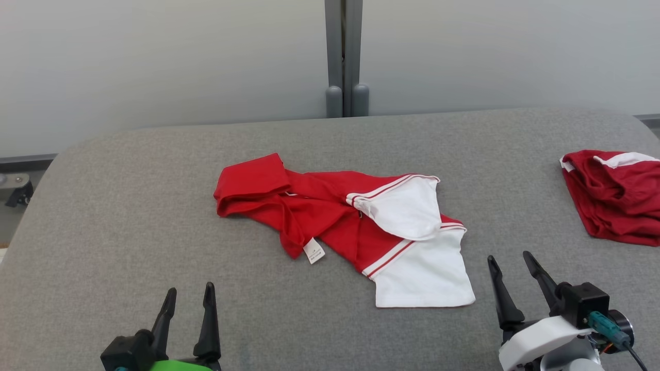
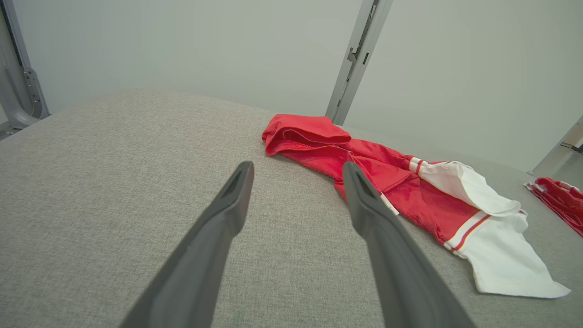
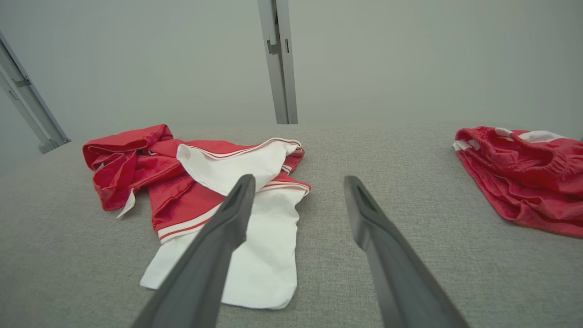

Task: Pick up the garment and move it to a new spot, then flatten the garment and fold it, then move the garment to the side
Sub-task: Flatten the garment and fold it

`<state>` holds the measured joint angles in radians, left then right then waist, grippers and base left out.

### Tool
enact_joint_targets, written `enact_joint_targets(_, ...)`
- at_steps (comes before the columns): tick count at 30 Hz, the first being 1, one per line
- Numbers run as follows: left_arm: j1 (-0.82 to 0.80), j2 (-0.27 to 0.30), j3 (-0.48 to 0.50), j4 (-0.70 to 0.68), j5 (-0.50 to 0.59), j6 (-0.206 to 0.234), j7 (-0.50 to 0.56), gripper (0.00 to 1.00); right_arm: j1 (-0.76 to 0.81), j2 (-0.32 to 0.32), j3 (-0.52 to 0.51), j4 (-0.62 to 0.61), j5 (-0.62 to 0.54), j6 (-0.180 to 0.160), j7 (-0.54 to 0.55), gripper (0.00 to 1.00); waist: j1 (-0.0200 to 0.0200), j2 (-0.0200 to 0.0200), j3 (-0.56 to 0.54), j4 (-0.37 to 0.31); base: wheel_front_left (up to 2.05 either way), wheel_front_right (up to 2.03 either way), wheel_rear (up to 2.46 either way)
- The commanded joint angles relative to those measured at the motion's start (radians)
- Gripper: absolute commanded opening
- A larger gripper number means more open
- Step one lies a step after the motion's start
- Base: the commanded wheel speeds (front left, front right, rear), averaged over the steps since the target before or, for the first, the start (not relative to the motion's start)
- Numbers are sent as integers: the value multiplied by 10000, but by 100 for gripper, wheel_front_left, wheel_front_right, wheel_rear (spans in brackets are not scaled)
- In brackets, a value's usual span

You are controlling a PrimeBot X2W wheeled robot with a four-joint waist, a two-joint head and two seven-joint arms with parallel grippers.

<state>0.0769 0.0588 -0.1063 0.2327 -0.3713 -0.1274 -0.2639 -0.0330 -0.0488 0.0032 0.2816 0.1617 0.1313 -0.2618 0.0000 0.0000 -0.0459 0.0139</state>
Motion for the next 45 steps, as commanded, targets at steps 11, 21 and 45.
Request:
enact_joint_targets(11,31,-36,6,121,73,-40,-3,100,-193,-35,28,91,-103,-12,-44,100,0,0,117,-50,0,0,0)
enact_joint_targets(21,-492,-23,-606,438,179,-45,-2,100,-326,-35,51,88,-168,-12,-44,100,0,0,261,-128,0,0,0)
enact_joint_targets(45,-4749,3,-2246,5469,-542,104,-14,100,-1495,-33,446,-252,-330,-12,-42,100,0,0,2365,-1968,0,0,0)
